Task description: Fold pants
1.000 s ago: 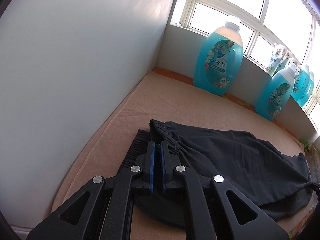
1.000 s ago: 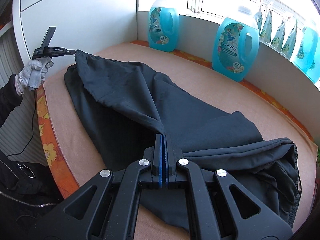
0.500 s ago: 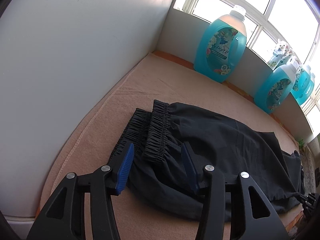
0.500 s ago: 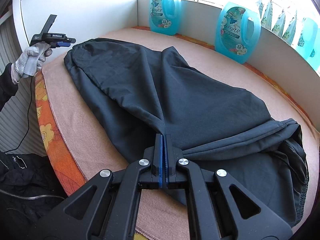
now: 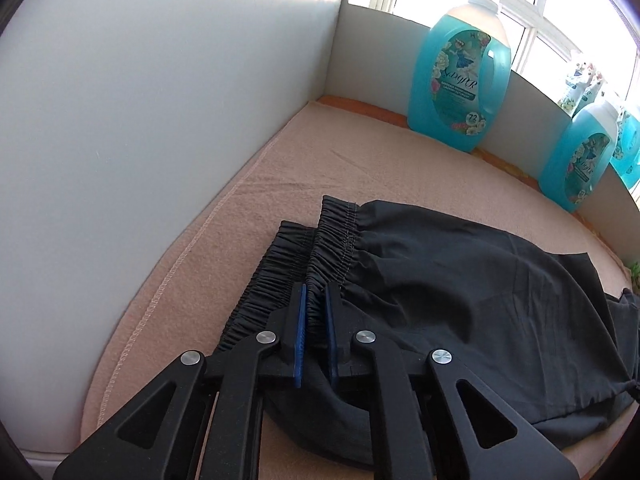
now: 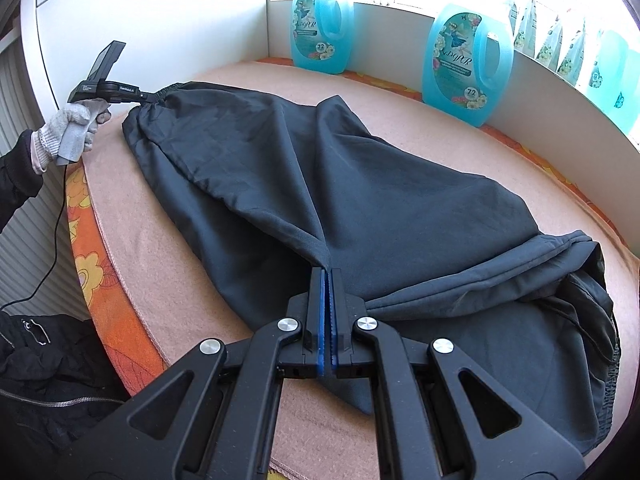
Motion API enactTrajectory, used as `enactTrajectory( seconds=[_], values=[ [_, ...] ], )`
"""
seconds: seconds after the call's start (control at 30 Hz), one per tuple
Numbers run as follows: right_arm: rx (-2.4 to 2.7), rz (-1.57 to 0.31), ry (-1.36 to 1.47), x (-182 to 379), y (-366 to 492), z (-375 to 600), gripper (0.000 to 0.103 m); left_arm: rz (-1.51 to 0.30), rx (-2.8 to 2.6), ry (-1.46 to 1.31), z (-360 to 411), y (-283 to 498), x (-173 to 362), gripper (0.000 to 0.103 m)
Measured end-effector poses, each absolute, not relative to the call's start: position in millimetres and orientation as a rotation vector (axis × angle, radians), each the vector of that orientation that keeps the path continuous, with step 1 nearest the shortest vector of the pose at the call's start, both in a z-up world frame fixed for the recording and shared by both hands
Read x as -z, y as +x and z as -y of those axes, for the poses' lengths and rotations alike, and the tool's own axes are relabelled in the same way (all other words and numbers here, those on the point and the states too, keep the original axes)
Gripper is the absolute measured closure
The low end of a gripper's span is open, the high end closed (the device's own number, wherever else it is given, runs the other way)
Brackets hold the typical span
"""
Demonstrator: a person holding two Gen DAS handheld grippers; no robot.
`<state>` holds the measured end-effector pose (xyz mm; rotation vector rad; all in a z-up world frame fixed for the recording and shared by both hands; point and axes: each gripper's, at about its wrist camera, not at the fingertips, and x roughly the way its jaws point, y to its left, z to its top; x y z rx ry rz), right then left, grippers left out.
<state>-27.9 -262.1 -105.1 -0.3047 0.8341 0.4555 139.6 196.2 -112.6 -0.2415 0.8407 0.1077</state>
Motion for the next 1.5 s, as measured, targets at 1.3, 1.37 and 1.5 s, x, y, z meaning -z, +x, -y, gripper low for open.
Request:
enactTrajectory(
  seconds=[1.3,1.37,1.5],
  values=[
    [-0.393,-0.853,-0.161,118.1,-49.0,277.9,0.101,-0.755,0.144,-0.107,-119.6,109.5,71.8,0.101],
    [-0.369,-0.827,-0.107,110.6,-53.4,291.6,0.097,-0.781,0.214,-0.069,-89.9,112.3,75.0,0.101],
    [-0.295,-0.781,-0.004,96.0,-57.4,328.0,0.075,-0.820,0.354,-0.002,-32.9,111.2,84.1,0.101]
  ],
)
